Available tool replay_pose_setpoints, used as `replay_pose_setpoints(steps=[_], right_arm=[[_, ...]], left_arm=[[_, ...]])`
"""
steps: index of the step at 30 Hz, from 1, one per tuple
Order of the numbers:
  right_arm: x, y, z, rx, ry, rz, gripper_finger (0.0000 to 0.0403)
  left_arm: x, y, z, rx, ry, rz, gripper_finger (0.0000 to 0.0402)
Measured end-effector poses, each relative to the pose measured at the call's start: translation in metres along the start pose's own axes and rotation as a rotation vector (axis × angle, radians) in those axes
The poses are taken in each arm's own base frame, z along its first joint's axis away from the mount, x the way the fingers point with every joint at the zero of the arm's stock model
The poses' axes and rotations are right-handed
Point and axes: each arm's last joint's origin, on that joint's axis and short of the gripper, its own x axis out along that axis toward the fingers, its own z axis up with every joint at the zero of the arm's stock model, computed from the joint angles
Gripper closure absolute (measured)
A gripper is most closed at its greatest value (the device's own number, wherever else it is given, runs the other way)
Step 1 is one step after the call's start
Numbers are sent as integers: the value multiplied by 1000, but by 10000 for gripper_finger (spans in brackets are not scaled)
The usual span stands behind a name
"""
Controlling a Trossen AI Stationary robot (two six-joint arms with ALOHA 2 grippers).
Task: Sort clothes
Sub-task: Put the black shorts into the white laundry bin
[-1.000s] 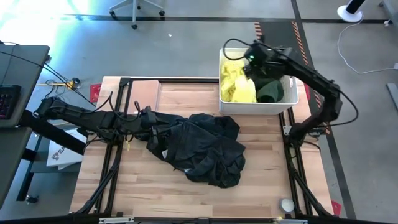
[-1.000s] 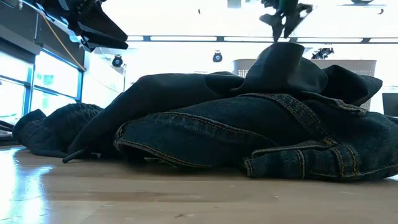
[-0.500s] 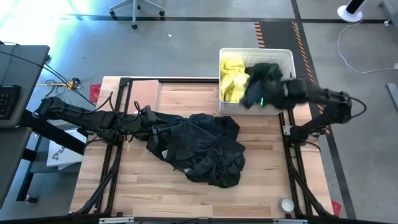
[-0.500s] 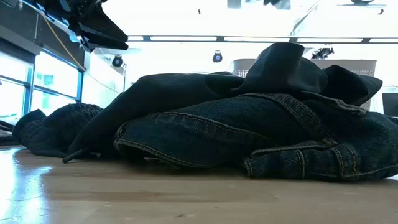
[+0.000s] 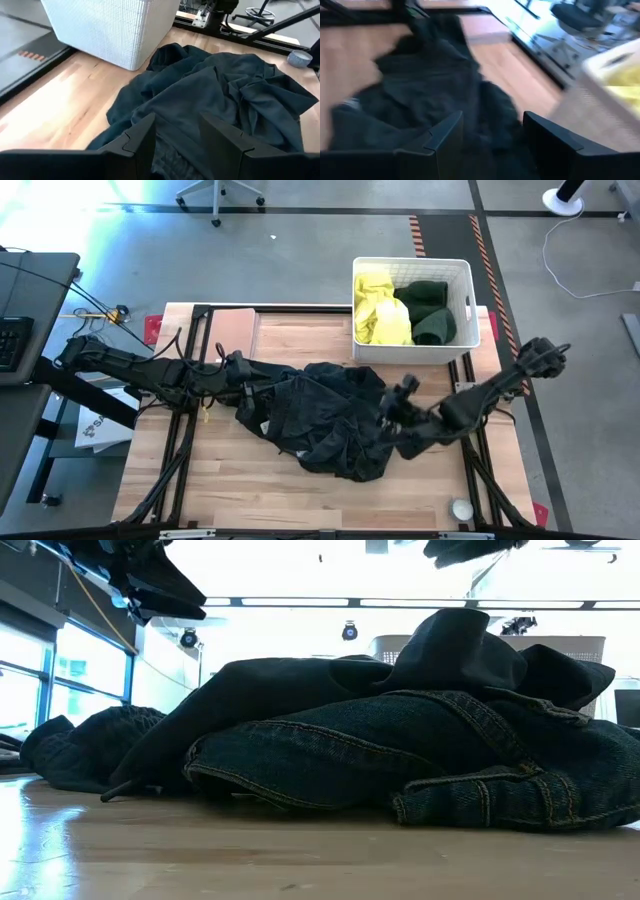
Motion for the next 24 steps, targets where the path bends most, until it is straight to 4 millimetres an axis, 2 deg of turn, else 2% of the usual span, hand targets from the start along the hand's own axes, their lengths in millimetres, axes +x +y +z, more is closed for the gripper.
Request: replay_pose_setpoints(steps=[3, 7, 14, 19, 24], right_arm=[[6, 11, -15, 44, -59, 54, 199], [12, 17, -25, 88, -106, 91, 199], [38, 14, -23, 220, -124, 236, 199], [61, 17, -19, 103, -123, 358, 193], [91, 16, -19, 81, -57, 397, 158]], left_arm=[[1, 0, -3, -52, 30, 0, 257], [3, 1, -10, -130, 107, -5, 257], [14, -3, -17, -153, 168, 22, 257], [26, -7, -26, -138, 243, 26, 257], [37, -11, -36, -131, 331, 3, 257]])
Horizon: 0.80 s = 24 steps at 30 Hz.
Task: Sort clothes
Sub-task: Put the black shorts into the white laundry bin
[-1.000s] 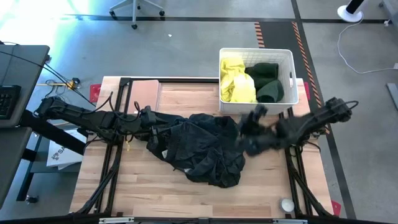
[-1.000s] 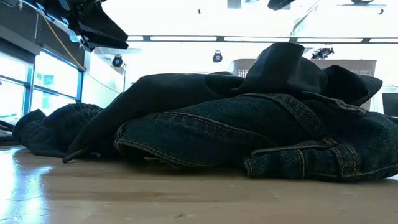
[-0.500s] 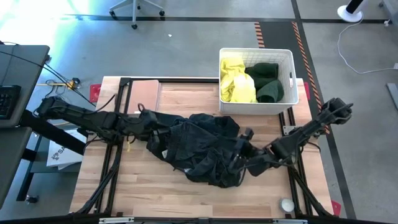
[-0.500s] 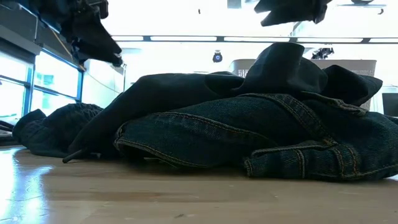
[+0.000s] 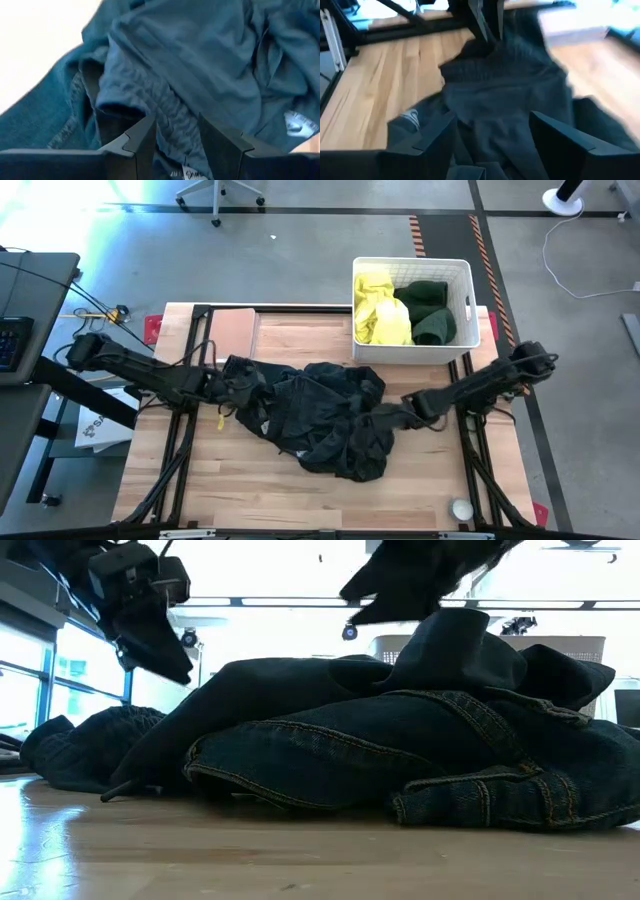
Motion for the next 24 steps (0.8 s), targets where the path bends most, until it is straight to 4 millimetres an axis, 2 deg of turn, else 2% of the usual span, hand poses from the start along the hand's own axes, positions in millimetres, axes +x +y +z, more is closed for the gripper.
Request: replay_pose_setpoints(steps=[5, 10, 17, 21, 24], right_arm=[[27, -5, 0, 74, 100, 146, 110], [48, -2, -5, -25, 141, 99, 101], [77, -6, -41, -74, 319, 27, 100], [83, -7, -56, -67, 428, 36, 118], [84, -6, -62, -78, 454, 23, 168]], left_arm=[[11, -1, -4, 18, 45, 26, 257], [15, -1, -7, 26, 63, 39, 257], [15, -3, -5, 35, 50, 27, 257], [15, -3, -5, 45, 51, 21, 257], [15, -3, -5, 45, 50, 21, 257]])
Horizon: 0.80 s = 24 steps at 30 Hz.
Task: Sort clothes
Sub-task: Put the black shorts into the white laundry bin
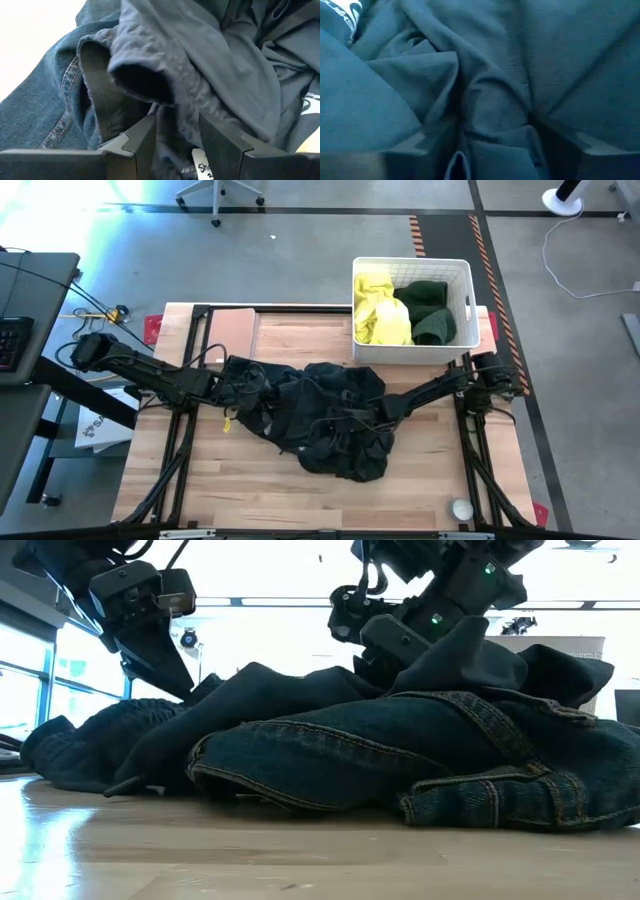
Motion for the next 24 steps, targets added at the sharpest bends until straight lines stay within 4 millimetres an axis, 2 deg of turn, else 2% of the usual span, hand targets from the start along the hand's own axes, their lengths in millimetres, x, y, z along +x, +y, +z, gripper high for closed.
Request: replay_pose_setpoints(steps=[7, 8, 10, 13, 18, 24], right_arm=[[-2, -4, 0, 32, 17, 7, 366], [-4, -4, 1, 33, 11, 11, 382], [-10, -4, 4, 37, -8, 14, 384], [-29, -6, 10, 38, -37, 20, 380], [-86, -7, 35, 4, -245, 14, 393], [-157, -6, 52, -46, -512, -35, 390]], left_arm=[[0, 0, 0, 0, -3, -2, 257], [0, -1, 1, 2, -12, -7, 257], [-1, -3, 3, 12, -33, -22, 257], [-2, -6, 4, 50, -66, -31, 257], [-3, -10, 5, 84, -104, -21, 257], [-4, -10, 5, 91, -124, 6, 257]])
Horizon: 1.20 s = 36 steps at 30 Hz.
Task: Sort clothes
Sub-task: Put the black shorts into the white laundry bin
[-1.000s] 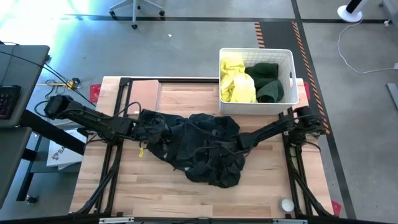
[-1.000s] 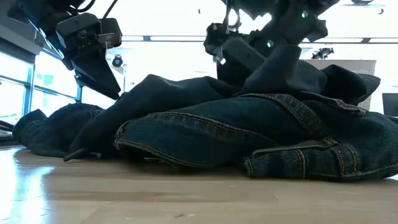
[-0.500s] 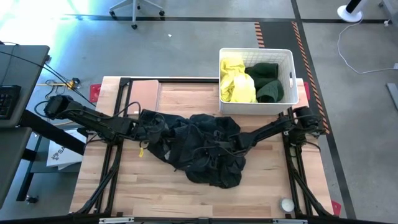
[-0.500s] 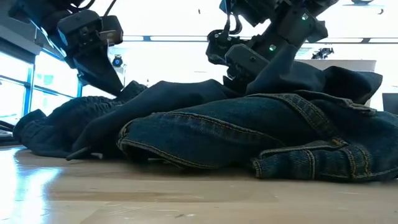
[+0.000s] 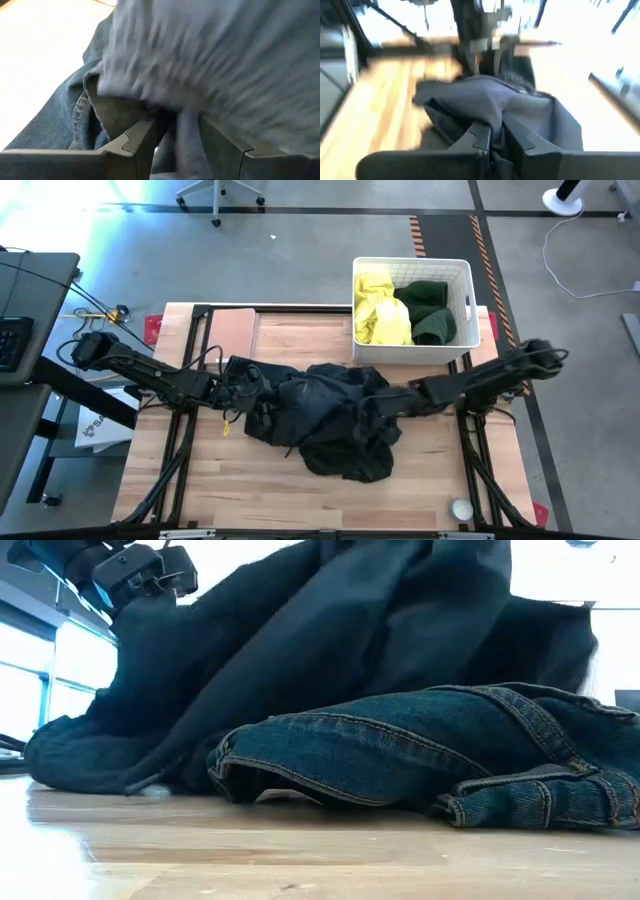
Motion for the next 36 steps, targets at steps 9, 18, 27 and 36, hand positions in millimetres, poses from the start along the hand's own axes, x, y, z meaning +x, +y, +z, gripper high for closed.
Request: replay_pose_setpoints(steps=[9, 18, 27, 36], right_arm=[[-48, 4, 43, -72, -337, -97, 389], [-24, 6, 18, -20, -151, -112, 386], [36, 26, -28, 28, 43, -56, 386], [85, 30, -55, 30, 65, 111, 348]], left_arm=[[0, 0, 0, 3, -1, 6, 257], [0, 0, 0, 0, -2, 6, 257], [0, 0, 0, -2, -6, 4, 257], [0, -1, 3, 12, -34, -9, 257]])
